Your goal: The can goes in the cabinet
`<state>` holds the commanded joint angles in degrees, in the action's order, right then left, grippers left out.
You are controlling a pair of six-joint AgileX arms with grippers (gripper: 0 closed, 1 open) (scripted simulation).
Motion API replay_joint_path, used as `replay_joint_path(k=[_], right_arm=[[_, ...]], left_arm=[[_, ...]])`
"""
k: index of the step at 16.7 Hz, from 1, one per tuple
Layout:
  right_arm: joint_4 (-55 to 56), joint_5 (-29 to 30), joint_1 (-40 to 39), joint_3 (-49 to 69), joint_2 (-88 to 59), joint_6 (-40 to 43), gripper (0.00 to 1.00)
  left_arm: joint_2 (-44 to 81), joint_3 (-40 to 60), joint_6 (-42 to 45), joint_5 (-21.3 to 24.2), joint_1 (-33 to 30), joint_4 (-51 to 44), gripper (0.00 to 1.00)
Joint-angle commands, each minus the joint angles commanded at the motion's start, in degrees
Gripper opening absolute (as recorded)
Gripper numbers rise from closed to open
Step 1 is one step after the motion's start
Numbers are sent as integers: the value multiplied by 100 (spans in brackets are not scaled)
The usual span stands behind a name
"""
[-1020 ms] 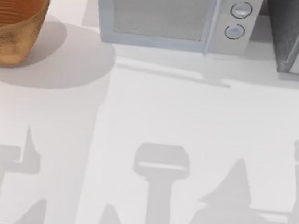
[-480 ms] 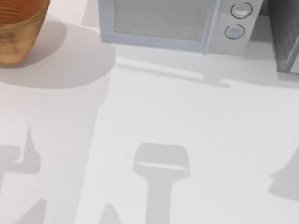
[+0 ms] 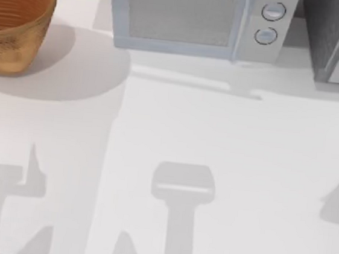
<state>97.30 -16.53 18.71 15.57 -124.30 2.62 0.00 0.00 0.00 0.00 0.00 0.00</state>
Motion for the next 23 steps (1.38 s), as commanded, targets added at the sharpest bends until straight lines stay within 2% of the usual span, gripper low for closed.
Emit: replay_joint_path(k=[3,11,16,23], right_arm=[[-66,34,-43,67,-10,-6,100],[-861,348,-349,1269,-394,-69,100],[-914,369,-370,1349,-420,-73,100],[-914,369,-370,1349,-420,-73,47]], left_arm=[[0,0,0,0,0,0,100],[0,0,0,0,0,0,100],[0,0,0,0,0,0,100],[0,0,0,0,0,0,100]])
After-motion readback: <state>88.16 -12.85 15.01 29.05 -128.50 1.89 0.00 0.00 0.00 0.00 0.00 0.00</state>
